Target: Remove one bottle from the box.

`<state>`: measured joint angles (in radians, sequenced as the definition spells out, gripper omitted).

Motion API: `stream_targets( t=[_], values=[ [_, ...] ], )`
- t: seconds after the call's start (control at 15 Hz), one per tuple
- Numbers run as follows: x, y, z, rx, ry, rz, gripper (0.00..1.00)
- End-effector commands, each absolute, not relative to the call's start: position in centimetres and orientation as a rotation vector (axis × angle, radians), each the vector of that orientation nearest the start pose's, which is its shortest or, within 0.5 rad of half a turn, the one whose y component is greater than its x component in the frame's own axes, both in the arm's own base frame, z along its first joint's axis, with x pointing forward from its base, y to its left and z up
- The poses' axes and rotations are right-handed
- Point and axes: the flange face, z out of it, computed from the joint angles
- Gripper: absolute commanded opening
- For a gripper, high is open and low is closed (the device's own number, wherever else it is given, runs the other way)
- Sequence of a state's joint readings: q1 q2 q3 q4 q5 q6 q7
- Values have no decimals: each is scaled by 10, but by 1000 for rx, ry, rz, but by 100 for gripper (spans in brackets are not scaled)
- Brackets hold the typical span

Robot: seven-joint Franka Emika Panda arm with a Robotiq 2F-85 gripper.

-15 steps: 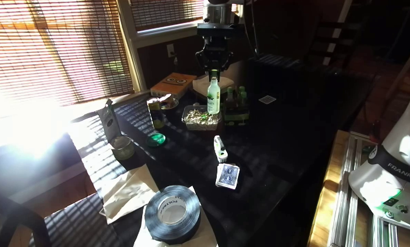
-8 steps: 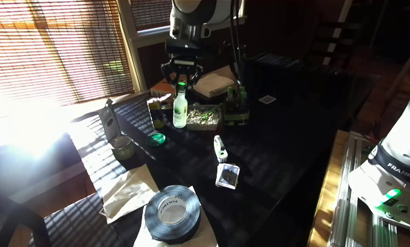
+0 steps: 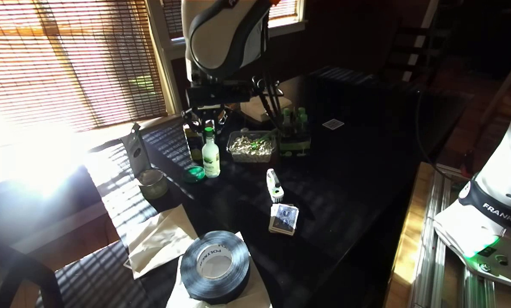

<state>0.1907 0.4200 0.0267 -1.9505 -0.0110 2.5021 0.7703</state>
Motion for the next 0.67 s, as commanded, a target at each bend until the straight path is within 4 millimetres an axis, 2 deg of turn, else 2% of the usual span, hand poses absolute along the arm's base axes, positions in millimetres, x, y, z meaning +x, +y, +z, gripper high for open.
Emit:
stream_targets(
  t=[0.0,0.27,0.6],
  values=[
    [656,125,262,-3006,808,-226,7],
    [682,105,252,-3020,828,-232,7],
    [702,95,238,-3056,806,-135,7]
  ],
)
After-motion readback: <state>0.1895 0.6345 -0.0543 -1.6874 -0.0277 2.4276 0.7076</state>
